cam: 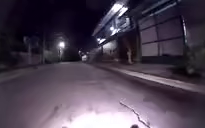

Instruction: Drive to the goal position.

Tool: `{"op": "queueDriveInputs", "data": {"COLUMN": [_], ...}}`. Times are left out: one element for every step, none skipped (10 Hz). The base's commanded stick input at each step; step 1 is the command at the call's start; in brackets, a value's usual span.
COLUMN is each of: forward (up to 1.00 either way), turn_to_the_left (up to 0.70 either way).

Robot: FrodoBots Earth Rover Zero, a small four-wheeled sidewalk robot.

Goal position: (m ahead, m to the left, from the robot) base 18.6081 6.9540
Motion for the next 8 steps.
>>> {"op": "queueDriveInputs", "data": {"forward": [0.7, 0.7, 0.7, 0.7, 0.7, 0.7, 0.7, 0.7], "turn_to_the_left": [0.0, 0.0, 0.0, 0.0, 0.0, 0.0, 0.0, 0.0]}}
